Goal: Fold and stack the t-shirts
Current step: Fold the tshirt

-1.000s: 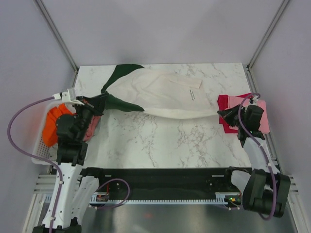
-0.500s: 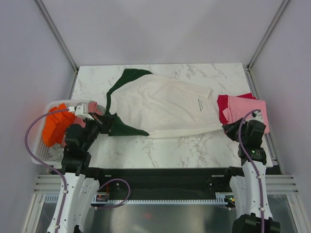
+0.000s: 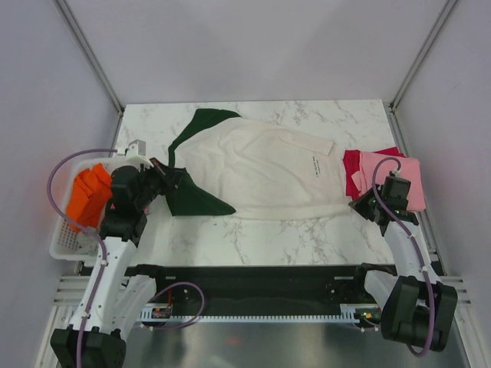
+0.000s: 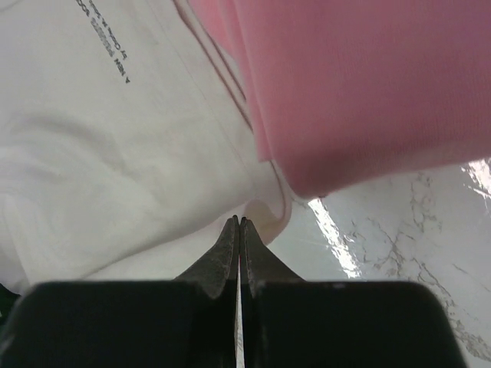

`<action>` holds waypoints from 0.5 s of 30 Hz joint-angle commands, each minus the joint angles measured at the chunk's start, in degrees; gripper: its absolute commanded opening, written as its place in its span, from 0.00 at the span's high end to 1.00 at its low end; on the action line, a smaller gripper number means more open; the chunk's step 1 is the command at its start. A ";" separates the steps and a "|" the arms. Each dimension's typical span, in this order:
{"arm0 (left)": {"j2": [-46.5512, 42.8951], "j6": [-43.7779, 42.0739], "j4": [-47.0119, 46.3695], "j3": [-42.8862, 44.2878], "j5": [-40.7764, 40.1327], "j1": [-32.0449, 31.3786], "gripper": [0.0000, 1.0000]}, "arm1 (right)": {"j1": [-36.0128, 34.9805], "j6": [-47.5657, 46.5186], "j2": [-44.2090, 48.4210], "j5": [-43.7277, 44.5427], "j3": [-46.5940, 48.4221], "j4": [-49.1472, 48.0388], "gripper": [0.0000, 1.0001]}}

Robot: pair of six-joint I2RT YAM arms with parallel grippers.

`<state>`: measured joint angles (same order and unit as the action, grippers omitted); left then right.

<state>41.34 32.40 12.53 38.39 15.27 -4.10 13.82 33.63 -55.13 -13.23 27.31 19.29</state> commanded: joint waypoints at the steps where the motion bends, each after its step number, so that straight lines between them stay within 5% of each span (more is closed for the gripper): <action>1: 3.38 0.82 -4.80 4.32 -1.73 0.06 0.98 | 0.06 -0.67 -2.69 1.19 5.03 -4.35 1.00; 15: 16.66 1.17 -10.51 12.49 -4.98 0.14 0.98 | -2.13 2.14 -15.43 2.86 13.11 -9.27 1.00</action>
<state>55.79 32.40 6.90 47.70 11.86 -4.10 12.60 34.59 -69.19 -12.49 36.69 13.61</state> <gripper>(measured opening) 0.029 0.007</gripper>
